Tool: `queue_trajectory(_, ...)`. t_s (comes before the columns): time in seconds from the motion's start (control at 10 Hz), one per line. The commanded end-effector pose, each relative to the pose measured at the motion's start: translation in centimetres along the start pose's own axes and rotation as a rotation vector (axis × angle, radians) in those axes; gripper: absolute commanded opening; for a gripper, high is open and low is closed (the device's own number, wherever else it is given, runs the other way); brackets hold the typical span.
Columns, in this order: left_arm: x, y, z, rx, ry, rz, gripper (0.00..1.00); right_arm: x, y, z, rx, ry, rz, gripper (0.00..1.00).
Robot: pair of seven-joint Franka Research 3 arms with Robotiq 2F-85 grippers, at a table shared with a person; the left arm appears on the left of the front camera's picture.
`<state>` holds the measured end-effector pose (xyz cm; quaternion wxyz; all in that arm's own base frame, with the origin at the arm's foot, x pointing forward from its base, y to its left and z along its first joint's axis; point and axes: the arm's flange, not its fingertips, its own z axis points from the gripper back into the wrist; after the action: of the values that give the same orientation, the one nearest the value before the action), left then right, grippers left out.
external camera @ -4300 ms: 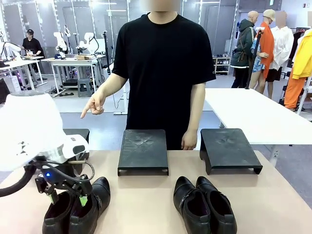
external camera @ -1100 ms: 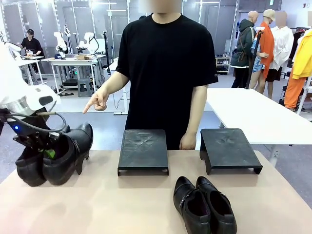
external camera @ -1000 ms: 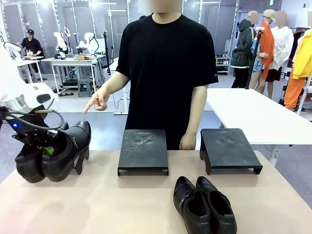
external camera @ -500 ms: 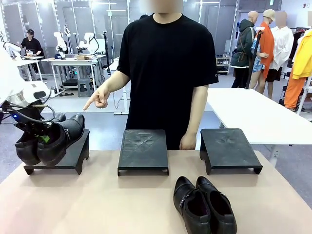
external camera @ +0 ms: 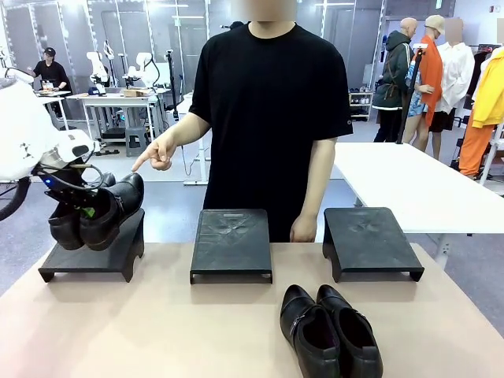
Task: Place the shoes on the stand as instructed by the person.
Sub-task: Pick up one pair of Shoes and place it on the Shoes Stand indicated by the person.
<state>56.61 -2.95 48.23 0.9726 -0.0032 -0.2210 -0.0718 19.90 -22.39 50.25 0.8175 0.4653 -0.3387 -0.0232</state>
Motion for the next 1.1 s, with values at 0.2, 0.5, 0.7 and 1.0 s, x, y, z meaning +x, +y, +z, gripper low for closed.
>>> queue_trajectory(0.2, 2.5, 1.5, -2.8, 0.000, -0.028, 0.023, 0.07, 0.1, 0.0, 0.1, 0.008, -0.007, 0.022, 1.00)
queue_trajectory(0.5, 2.2, 1.8, -4.4, 0.004, -0.013, 0.028, 0.07, 0.1, 0.0, 0.1, 0.008, -0.007, 0.022, 1.00)
queue_trajectory(0.7, 2.2, 2.1, -6.1, 0.021, 0.011, 0.037, 0.07, 0.1, 0.0, 0.1, 0.008, -0.007, 0.022, 1.00)
queue_trajectory(1.0, 1.7, 2.0, -6.6, 0.026, 0.023, 0.043, 0.07, 0.1, 0.0, 0.1, 0.008, -0.007, 0.022, 1.00)
